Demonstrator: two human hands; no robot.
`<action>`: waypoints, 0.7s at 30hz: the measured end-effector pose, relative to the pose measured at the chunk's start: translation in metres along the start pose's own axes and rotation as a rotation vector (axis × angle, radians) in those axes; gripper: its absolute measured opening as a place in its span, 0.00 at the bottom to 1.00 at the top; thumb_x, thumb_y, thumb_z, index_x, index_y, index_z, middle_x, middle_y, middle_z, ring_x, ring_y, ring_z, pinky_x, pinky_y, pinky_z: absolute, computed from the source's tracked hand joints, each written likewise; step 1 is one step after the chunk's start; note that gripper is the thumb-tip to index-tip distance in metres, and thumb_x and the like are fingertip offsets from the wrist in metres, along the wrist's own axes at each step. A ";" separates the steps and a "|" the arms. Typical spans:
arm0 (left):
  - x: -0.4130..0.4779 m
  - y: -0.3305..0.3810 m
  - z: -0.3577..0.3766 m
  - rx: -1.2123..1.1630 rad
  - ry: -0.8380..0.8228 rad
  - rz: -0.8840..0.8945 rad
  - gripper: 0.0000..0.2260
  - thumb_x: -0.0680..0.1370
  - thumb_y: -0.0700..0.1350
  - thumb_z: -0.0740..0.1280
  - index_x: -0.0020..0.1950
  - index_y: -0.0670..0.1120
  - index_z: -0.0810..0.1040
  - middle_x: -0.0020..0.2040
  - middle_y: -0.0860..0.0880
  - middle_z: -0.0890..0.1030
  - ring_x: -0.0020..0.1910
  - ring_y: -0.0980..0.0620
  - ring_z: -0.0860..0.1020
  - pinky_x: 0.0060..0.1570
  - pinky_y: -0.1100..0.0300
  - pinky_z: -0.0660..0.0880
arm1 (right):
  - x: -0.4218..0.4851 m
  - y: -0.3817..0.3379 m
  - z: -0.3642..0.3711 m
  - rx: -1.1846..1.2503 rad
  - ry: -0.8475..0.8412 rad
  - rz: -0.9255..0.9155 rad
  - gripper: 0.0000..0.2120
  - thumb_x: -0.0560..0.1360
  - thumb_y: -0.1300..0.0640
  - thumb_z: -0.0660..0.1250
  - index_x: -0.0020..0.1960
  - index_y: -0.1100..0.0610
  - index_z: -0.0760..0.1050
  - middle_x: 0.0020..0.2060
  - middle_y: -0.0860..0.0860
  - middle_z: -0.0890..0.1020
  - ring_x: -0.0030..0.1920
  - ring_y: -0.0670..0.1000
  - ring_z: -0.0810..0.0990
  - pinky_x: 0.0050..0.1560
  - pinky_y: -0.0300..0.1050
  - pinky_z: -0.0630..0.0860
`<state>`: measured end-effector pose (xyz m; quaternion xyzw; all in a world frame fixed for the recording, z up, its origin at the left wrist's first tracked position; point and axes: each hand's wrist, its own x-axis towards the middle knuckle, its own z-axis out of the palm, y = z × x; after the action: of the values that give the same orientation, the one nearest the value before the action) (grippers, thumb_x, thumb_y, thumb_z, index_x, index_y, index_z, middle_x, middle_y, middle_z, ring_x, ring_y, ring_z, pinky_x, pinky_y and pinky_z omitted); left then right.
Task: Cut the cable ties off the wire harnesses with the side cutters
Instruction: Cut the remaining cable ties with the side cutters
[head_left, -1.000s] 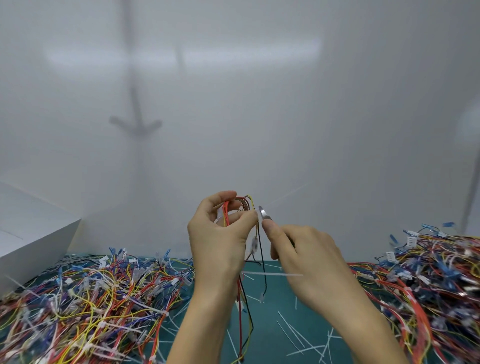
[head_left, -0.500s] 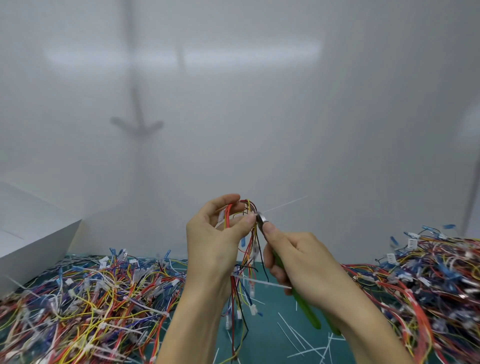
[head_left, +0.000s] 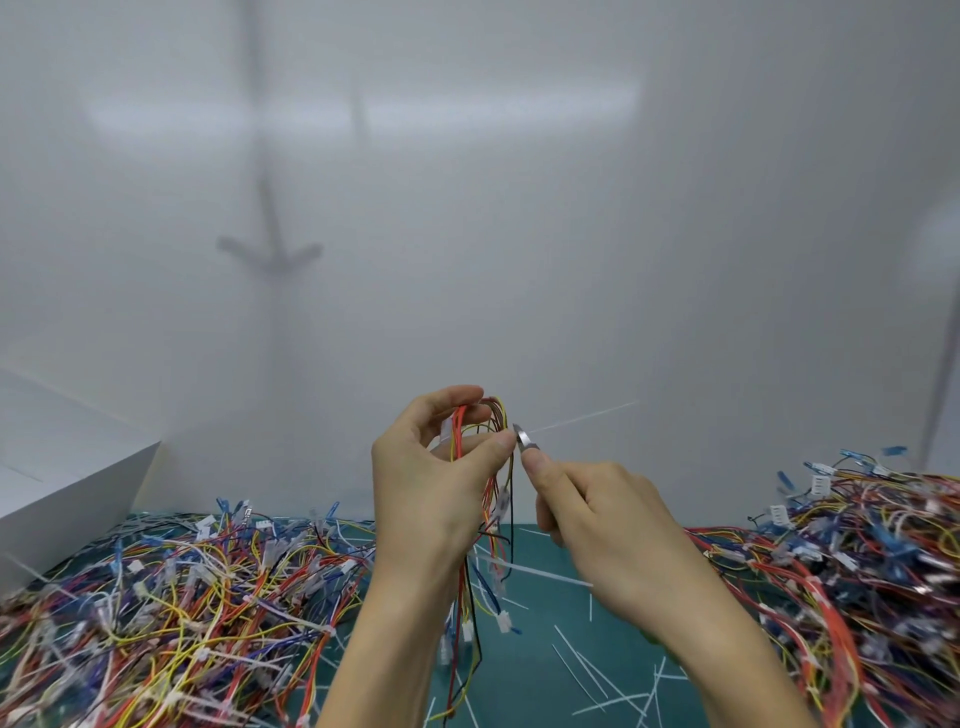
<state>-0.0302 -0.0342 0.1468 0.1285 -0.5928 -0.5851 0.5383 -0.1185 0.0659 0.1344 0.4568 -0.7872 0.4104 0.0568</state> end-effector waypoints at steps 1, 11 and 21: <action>0.000 0.000 0.000 -0.003 0.001 0.000 0.16 0.70 0.30 0.75 0.52 0.45 0.81 0.44 0.49 0.85 0.36 0.55 0.84 0.38 0.69 0.78 | 0.000 0.000 0.000 0.008 -0.001 0.003 0.35 0.73 0.30 0.45 0.36 0.59 0.74 0.31 0.54 0.80 0.37 0.55 0.77 0.42 0.49 0.74; 0.000 -0.001 0.002 -0.029 0.004 0.015 0.16 0.69 0.29 0.74 0.51 0.45 0.81 0.40 0.52 0.85 0.36 0.57 0.84 0.38 0.69 0.78 | 0.002 0.002 0.001 0.088 -0.032 0.045 0.32 0.77 0.32 0.49 0.32 0.56 0.74 0.22 0.45 0.75 0.29 0.48 0.72 0.38 0.46 0.71; 0.000 -0.001 0.001 -0.013 -0.002 0.019 0.15 0.69 0.30 0.75 0.51 0.46 0.81 0.44 0.48 0.85 0.36 0.55 0.84 0.42 0.67 0.80 | 0.002 0.003 0.001 0.126 -0.051 0.064 0.32 0.78 0.33 0.50 0.31 0.55 0.73 0.22 0.45 0.75 0.29 0.47 0.73 0.38 0.45 0.71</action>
<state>-0.0317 -0.0336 0.1462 0.1189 -0.5907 -0.5840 0.5439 -0.1219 0.0647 0.1329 0.4444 -0.7753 0.4488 -0.0051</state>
